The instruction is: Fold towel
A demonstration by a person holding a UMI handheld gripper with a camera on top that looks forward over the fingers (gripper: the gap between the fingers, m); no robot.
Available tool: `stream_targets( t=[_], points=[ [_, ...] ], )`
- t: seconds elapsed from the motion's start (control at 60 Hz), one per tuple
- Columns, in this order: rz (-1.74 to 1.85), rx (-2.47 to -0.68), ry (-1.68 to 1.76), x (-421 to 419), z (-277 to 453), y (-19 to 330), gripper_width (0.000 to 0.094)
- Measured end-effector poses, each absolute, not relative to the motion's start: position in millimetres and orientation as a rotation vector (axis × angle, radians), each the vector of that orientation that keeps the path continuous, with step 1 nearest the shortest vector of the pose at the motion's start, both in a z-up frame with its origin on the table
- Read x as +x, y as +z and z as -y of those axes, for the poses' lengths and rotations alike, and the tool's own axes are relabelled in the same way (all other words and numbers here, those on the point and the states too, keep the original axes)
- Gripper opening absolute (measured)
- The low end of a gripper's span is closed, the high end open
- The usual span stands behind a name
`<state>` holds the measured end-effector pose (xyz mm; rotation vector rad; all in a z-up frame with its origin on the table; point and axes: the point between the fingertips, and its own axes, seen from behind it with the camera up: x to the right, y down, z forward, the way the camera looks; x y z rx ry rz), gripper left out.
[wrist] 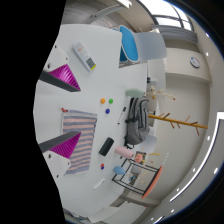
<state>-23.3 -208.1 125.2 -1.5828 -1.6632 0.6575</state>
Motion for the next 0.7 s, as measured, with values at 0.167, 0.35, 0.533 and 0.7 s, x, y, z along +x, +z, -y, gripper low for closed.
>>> stream_targets(
  t=[0.167, 0.35, 0.533, 0.7],
  points=[
    [1.684, -1.612, 0.681, -75, 186, 77, 0.0851],
    [1.715, -1.619, 0.682, -124, 171, 26, 0.0836],
    [1.749, -1.661, 0.677, -143, 168, -14, 0.0698],
    [1.74, -1.695, 0.7, -144, 175, -26, 0.0361]
  ],
)
